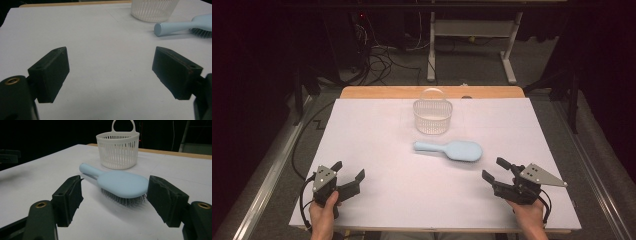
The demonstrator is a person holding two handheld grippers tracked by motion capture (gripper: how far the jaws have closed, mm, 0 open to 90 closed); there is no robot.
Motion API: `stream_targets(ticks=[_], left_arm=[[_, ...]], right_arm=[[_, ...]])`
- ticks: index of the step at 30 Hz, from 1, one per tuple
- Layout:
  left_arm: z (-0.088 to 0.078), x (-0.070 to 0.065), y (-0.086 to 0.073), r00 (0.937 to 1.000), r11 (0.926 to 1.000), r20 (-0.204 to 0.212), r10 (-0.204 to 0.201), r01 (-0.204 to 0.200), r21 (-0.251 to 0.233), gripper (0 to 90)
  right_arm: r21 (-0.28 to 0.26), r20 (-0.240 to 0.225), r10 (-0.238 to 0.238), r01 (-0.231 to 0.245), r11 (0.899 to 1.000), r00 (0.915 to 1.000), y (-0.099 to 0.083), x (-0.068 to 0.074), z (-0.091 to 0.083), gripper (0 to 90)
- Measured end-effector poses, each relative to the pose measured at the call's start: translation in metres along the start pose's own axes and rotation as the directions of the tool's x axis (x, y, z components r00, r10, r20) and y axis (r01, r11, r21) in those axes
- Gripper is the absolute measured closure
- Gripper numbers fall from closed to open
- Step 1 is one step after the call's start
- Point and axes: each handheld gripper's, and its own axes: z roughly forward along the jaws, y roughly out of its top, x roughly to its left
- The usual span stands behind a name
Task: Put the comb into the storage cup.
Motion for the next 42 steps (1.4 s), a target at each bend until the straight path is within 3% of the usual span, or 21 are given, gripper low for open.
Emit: stream_targets(ticks=[27,42], left_arm=[[0.0,0.0,0.0,1.0,1.0,0.002,-0.003,0.003,-0.007,15.1],[0.0,0.0,0.0,0.9999,0.9999,0.009,-0.007,0.007,-0.011,15.1]], right_arm=[[0.001,-0.054,-0.018,0.018,1.0,0.9984,0.01,0.015,0.033,30.6],[0.004,-0.084,-0.004,0.005,1.0,0.9965,0.015,0.022,0.053,32.3]])
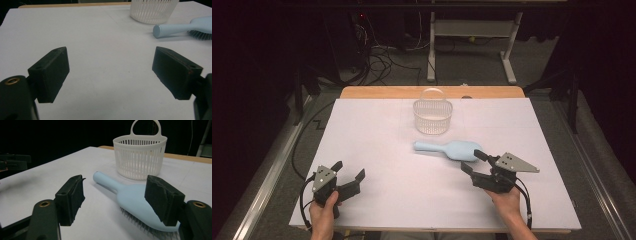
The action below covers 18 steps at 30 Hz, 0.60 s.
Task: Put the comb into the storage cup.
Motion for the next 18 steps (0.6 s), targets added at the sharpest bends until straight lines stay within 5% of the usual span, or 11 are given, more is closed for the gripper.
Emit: stream_targets(ticks=[18], left_arm=[[0.0,0.0,0.0,0.9999,0.9999,0.006,-0.01,0.01,-0.007,15.1]], right_arm=[[0.04,-0.03,0.012,-0.011,0.999,0.9995,0.008,0.009,0.032,36.6]])
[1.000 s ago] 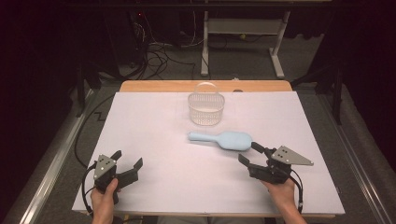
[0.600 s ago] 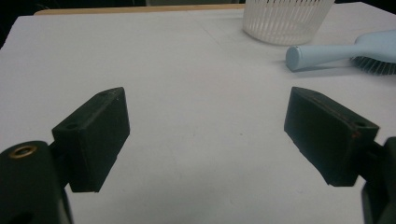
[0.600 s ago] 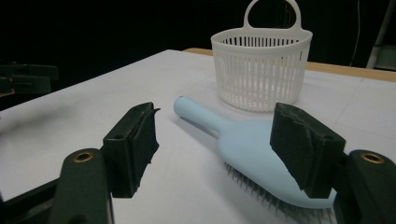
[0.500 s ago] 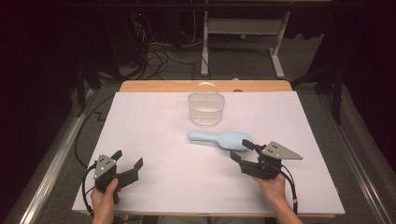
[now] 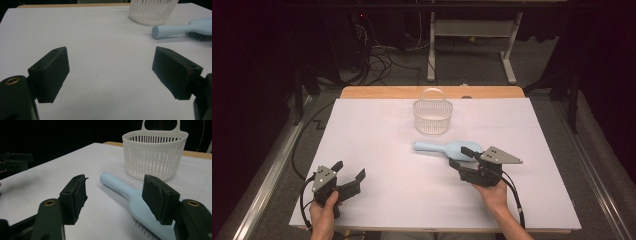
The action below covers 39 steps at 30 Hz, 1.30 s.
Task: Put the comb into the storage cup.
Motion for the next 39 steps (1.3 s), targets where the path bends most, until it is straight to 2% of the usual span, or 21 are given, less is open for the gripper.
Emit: stream_targets(ticks=[14,19,21,25,27,33,38,39], left_arm=[[0.0,0.0,0.0,1.0,1.0,0.002,0.002,-0.002,0.002,15.1],[0.0,0.0,0.0,1.0,1.0,0.0,-0.001,0.001,-0.001,15.2],[0.0,0.0,0.0,1.0,1.0,0.0,-0.003,0.003,-0.003,15.1],[0.0,0.0,0.0,1.0,1.0,0.0,-0.005,0.005,-0.004,15.2],[0.0,0.0,0.0,1.0,1.0,0.001,-0.005,0.005,-0.003,15.1],[0.0,0.001,0.0,1.0,1.0,0.0,-0.003,0.003,-0.002,15.1],[0.0,0.001,0.0,1.0,1.0,-0.002,-0.005,0.005,-0.002,15.2],[0.0,0.001,0.0,1.0,1.0,-0.002,-0.005,0.005,-0.002,15.1]], right_arm=[[0.034,-0.012,0.023,-0.022,0.999,0.9997,0.013,0.0,0.016,41.2],[0.065,-0.017,0.029,-0.028,0.998,0.9994,0.019,0.0,0.025,43.1],[0.078,-0.016,0.027,-0.026,0.997,0.9995,0.022,0.0,0.027,46.4],[0.133,-0.023,0.033,-0.03,0.991,0.9992,0.029,0.0,0.034,48.6],[0.173,-0.031,0.042,-0.036,0.984,0.9986,0.033,-0.002,0.039,50.6],[0.224,-0.028,0.036,-0.029,0.974,0.999,0.038,-0.004,0.046,57.1],[0.259,-0.004,0.019,-0.017,0.966,0.9998,0.043,-0.004,0.052,64.7],[0.274,0.0,0.016,-0.015,0.962,0.9999,0.045,-0.004,0.054,66.8]])
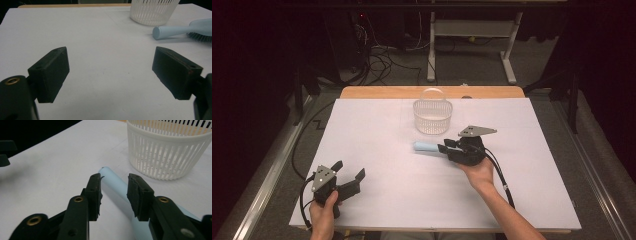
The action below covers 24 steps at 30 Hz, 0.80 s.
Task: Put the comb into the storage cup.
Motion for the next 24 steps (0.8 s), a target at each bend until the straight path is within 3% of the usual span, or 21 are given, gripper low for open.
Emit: stream_targets(ticks=[6,14,24], left_arm=[[0.0,0.0,0.0,1.0,1.0,0.0,0.002,-0.002,0.002,15.1],[0.0,0.0,0.0,0.9999,0.9999,0.004,0.01,-0.01,0.006,15.1],[0.0,0.0,0.001,1.0,1.0,0.003,0.008,-0.008,0.005,15.1]], right_arm=[[0.06,-0.008,-0.006,0.006,0.998,1.0,0.011,-0.001,0.007,76.2],[0.151,0.0,-0.011,0.011,0.988,0.9999,0.025,-0.002,0.019,84.7],[0.243,0.003,-0.033,0.031,0.969,0.9994,0.039,0.0,0.039,90.0]])
